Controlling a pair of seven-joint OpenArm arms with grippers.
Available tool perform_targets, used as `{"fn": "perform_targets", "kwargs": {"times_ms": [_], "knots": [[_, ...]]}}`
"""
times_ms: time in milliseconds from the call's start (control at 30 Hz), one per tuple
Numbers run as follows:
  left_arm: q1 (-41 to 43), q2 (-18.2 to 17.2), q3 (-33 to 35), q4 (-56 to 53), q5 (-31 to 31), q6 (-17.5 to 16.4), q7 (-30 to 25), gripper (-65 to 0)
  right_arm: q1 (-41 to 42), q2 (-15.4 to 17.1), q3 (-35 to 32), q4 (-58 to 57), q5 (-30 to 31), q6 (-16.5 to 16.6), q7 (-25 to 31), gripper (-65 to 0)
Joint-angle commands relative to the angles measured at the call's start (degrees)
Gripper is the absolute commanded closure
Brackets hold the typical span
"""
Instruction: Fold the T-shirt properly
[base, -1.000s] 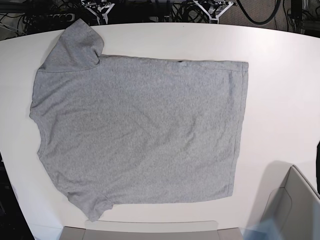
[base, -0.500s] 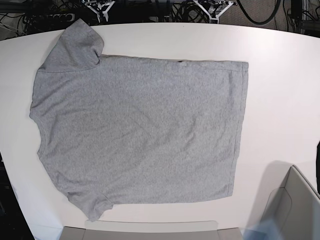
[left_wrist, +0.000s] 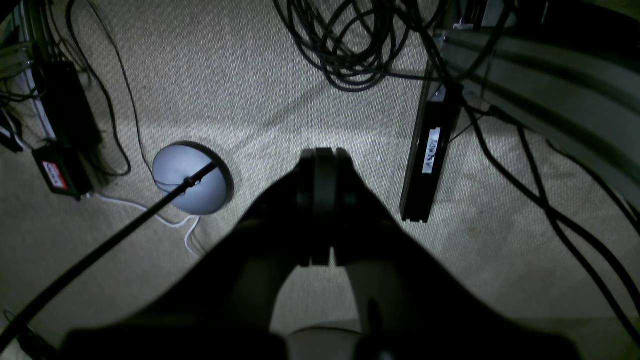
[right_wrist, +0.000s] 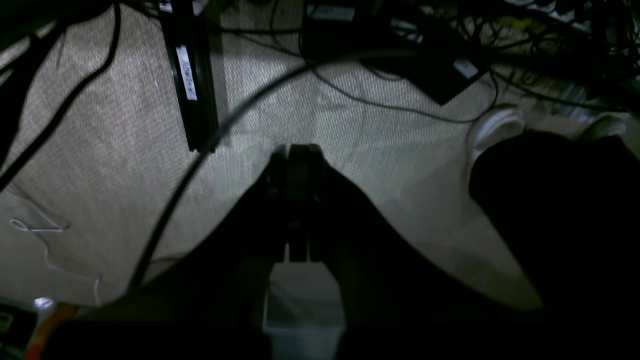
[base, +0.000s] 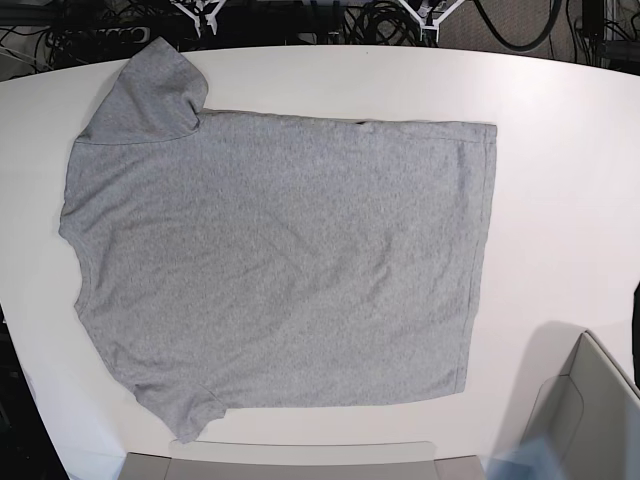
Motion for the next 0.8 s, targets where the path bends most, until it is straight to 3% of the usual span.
{"fn": "perform_targets", "kwargs": {"times_ms": [0,467,667,767], "knots": [[0.6,-0.3,-0.2,0.4,0.0,0.2,-0.2,-0.1,-1.6,0.4,0.0,1.5,-0.1,0.2,0.2,-0.2],[14.6,-2.1,-0.2,21.4,-0.1,0.2,0.3,-0.2,-15.8,2.3,0.2,20.1,0.1,0.2,0.2,-0.1],[23.5,-2.2,-0.3,34.8,-0.2,0.2,0.5,-0.1,-26.2,3.5,0.4,34.7,0.2,0.2,0.2,-0.1],[28.9,-2.2,-0.8,43.9,-0.2,0.2,3.1,-0.1,-31.6,3.8,0.5,42.4,0.3,0.2,0.2,-0.1]]}}
